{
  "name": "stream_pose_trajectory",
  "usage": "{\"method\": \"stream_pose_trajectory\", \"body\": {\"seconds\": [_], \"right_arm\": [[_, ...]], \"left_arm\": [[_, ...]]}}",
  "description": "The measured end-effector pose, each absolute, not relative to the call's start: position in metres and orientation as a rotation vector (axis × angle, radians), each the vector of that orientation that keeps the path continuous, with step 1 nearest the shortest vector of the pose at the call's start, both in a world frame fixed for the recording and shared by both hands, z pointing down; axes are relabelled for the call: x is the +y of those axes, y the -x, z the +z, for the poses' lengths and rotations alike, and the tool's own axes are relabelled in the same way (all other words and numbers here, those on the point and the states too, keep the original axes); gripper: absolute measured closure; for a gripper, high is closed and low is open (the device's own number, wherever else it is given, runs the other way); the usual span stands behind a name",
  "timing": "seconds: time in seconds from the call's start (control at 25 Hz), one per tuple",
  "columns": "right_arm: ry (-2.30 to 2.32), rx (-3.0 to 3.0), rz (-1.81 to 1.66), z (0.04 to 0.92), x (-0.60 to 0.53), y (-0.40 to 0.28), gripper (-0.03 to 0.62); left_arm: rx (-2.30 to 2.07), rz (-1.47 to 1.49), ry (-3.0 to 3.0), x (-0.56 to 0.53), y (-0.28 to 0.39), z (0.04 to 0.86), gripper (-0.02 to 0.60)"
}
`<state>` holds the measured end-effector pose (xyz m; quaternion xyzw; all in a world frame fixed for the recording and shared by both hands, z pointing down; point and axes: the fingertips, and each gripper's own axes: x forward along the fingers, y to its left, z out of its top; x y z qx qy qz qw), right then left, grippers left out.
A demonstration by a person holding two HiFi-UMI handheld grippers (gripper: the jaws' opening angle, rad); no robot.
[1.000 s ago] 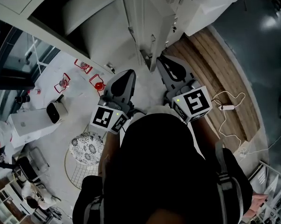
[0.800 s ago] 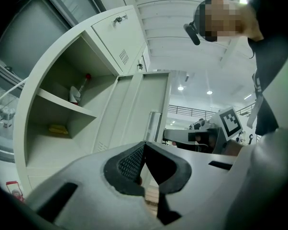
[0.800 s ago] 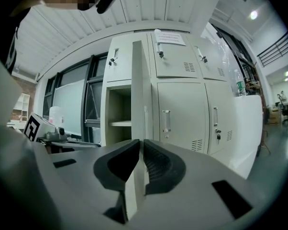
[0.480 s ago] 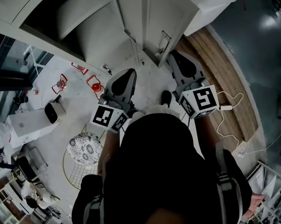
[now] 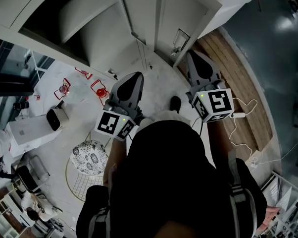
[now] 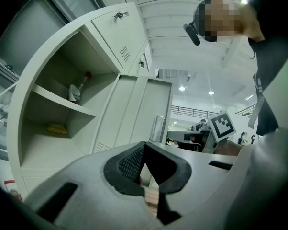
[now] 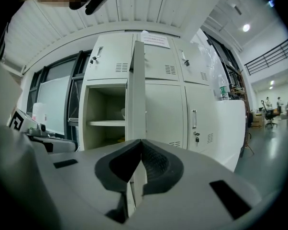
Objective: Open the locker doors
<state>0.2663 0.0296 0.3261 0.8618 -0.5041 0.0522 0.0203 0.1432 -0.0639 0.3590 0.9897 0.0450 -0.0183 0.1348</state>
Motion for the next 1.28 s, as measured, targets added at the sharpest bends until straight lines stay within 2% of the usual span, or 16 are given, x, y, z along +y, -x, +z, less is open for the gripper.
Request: {"method": "stream_pose_trajectory", "body": {"seconds": [0.28, 0.56, 1.28], "right_arm": [[-2.700, -1.573, 0.118, 0.309, 0.032, -0.258, 0.586], [-2.583, -1.737, 0.030, 0.292, -0.007, -0.223, 0.586], [-2.054, -2.341, -0.095, 0.287, -0.141, -0.052, 0.591]], "left_arm": [[0.059, -0.050, -2.870, -0.082, -0.128, 0.359, 0.563], [-0.087, -0.070, -2.915, -0.115, -0.095, 0.348, 0.565], [-0.552, -0.116, -2.945, -0.186, 0.039, 0.312, 0.565]]}}
